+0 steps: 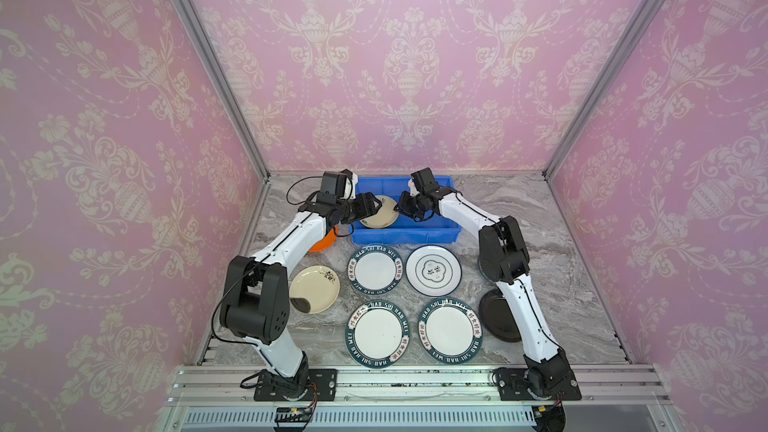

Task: Place the plates into the plastic bin on the countertop
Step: 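Lower the cream plate into the bin and open the right gripper, then move the left gripper to the green-rimmed white plate while the right withdraws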

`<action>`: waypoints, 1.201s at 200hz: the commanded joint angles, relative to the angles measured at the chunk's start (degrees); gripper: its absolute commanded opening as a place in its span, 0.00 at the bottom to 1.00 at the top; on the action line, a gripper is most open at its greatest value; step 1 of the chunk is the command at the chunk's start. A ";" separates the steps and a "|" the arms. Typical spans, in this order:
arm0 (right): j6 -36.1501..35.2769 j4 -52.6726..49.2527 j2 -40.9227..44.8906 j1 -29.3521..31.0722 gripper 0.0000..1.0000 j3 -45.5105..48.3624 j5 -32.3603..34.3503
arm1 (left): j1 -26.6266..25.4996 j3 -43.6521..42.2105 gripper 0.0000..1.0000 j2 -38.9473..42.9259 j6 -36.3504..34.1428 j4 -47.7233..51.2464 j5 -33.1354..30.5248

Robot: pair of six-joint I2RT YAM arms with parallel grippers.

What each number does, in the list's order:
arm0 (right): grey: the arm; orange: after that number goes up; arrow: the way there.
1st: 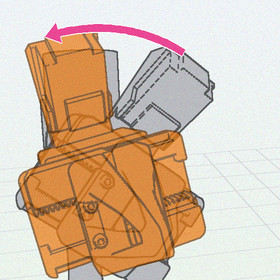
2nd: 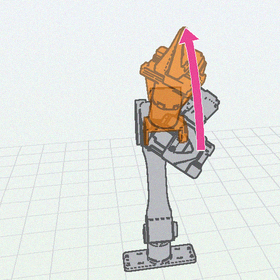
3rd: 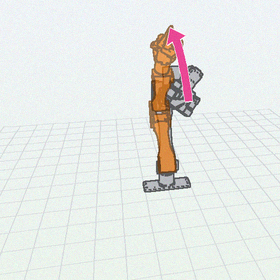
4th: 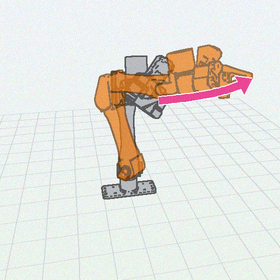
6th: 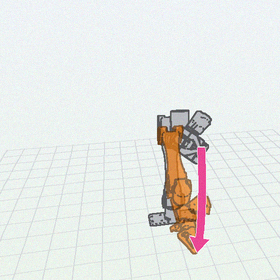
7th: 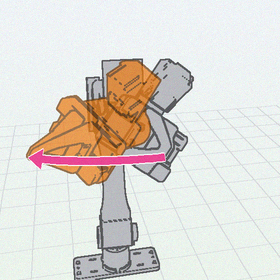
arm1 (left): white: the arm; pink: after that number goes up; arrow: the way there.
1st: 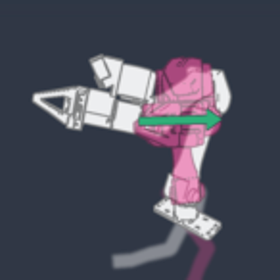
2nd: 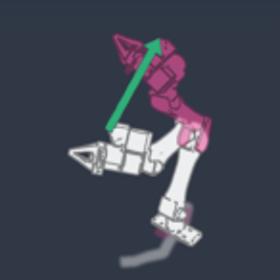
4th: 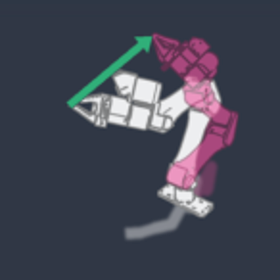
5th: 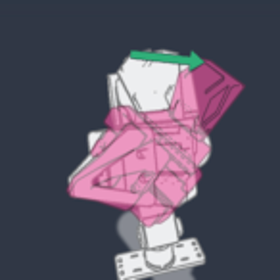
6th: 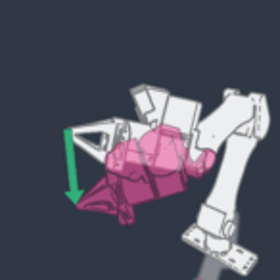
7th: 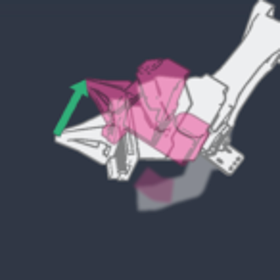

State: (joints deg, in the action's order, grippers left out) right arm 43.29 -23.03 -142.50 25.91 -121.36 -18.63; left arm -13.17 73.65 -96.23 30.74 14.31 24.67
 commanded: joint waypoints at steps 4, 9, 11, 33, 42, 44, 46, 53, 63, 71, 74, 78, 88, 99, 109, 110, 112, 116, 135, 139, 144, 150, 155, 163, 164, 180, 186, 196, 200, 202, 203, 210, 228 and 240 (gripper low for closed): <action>-1.79 -1.57 -0.50 0.20 0.24 -2.03 0.22 | 0.55 -0.46 0.79 0.19 -2.09 0.64 -1.20; -2.06 -1.79 -0.38 0.22 0.24 -2.04 0.20 | 0.62 -0.67 0.81 0.48 -2.09 0.39 -1.22; -2.13 -1.86 -0.34 0.22 0.24 -2.04 0.31 | 0.65 -0.76 0.82 0.50 -2.09 0.27 -1.12; -3.28 -2.42 0.91 0.15 0.25 -1.95 0.98 | 0.60 -0.98 0.89 1.25 -2.66 0.14 -0.78; -3.92 -2.54 1.77 -0.05 0.29 -1.95 1.05 | 0.62 -1.27 0.90 1.54 -2.78 -0.12 -0.51; -4.09 -2.55 1.93 -0.13 0.30 -2.02 1.10 | 0.61 -1.30 0.91 1.63 -2.79 -0.15 -0.37; -4.15 -2.59 2.13 -0.15 0.32 -2.03 1.07 | 0.60 -1.31 0.91 1.65 -2.79 -0.15 -0.35; -4.73 -3.12 2.82 -0.41 0.35 -2.48 1.27 | 0.52 -1.40 0.92 1.94 -2.71 -0.37 -0.06; -5.78 -4.03 3.68 -0.93 0.42 -3.44 1.23 | 0.49 -1.40 0.92 2.07 -2.67 -0.42 0.42; -6.61 -5.07 4.34 -1.38 0.44 -4.41 1.33 | 0.49 -1.55 0.91 2.20 -2.70 -0.42 0.72; -6.92 -5.29 4.67 -1.50 0.45 -4.61 1.36 | 0.50 -1.69 0.91 2.32 -2.70 -0.41 0.73; -7.28 -5.55 5.03 -1.74 0.47 -4.75 1.46 | 0.48 -1.75 0.91 2.36 -2.70 -0.33 0.77; -7.65 -5.93 6.21 -2.52 0.47 -4.78 1.35 | 0.38 -1.93 0.90 2.36 -2.77 -0.07 1.15; -8.03 -6.07 8.04 -3.25 0.46 -4.31 1.19 | 0.39 -1.74 0.90 2.49 -3.35 0.91 1.40; -8.66 -6.08 10.37 -3.85 0.46 -3.23 1.61 | 0.26 -1.83 0.90 3.06 -3.83 1.96 1.10; -8.66 -6.16 10.65 -3.94 0.46 -3.12 1.69 | 0.30 -1.88 0.90 3.15 -3.88 2.09 1.00; -8.70 -6.20 11.16 -3.98 0.46 -2.86 1.81 | 0.33 -1.96 0.90 3.33 -3.97 2.19 0.93; -10.48 -6.58 12.21 -4.10 0.45 -2.35 2.29 | 0.24 -2.13 0.91 3.67 -4.10 2.63 0.59; -14.27 -9.55 17.21 -4.55 0.46 0.14 4.69 | -0.01 -3.28 0.93 6.05 -4.64 4.22 -0.72; -15.02 -10.07 18.44 -4.58 0.46 1.17 5.29 | -0.10 -3.70 0.93 6.63 -4.64 4.40 -0.96; -15.74 -10.44 20.09 -4.56 0.46 2.91 5.96 | -0.16 -4.29 0.93 7.44 -4.64 4.50 -0.96; -16.46 -10.54 22.41 -4.63 0.47 5.36 6.68 | -0.37 -4.87 0.93 8.30 -4.55 4.74 -0.95; -16.79 -10.30 24.47 -4.64 0.47 7.82 6.97 | -0.59 -5.10 0.93 8.92 -4.48 5.14 -0.98; -17.00 -9.69 27.94 -4.69 0.47 12.16 7.32 | -1.21 -5.59 0.93 9.78 -4.51 5.77 -0.97; -17.00 -9.59 28.35 -4.71 0.47 12.67 7.35 | -1.27 -5.65 0.93 9.94 -4.53 5.84 -0.95; -17.11 -7.95 36.07 -4.71 0.50 22.10 7.94 | -3.06 -5.97 0.93 11.37 -5.26 7.56 -1.07; -17.29 -7.99 38.98 -4.73 0.52 25.24 8.27 | -3.80 -6.06 0.93 11.72 -5.70 8.34 -0.99; -17.65 -8.48 43.72 -4.71 0.54 29.97 8.87 | -5.19 -6.35 0.93 12.17 -6.40 9.55 -1.11; -17.91 -9.03 45.60 -4.73 0.54 31.83 9.31 | -5.78 -6.48 0.93 12.33 -6.62 9.91 -1.09; -18.07 -9.33 46.44 -4.77 0.54 32.82 9.60 | -5.98 -6.58 0.93 12.36 -6.72 10.12 -1.02; -18.15 -9.50 46.83 -4.71 0.55 33.28 9.72 | -6.03 -6.63 0.93 12.46 -6.73 10.17 -1.02; -18.60 -10.53 50.22 -4.74 0.55 36.52 10.22 | -6.92 -7.08 0.93 12.74 -6.96 10.61 -0.91; -18.62 -11.51 59.24 -4.72 0.55 45.47 12.01 | -8.93 -9.10 0.93 13.80 -6.68 10.40 -0.16; -18.12 -11.67 64.12 -4.84 0.55 50.36 13.13 | -10.65 -10.53 0.92 14.43 -6.57 10.09 0.48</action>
State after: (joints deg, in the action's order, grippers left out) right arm 26.48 -31.86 -87.20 21.12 -79.11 -9.06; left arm -21.34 65.95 -83.68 26.09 21.76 24.67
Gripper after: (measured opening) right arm 0.551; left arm 0.925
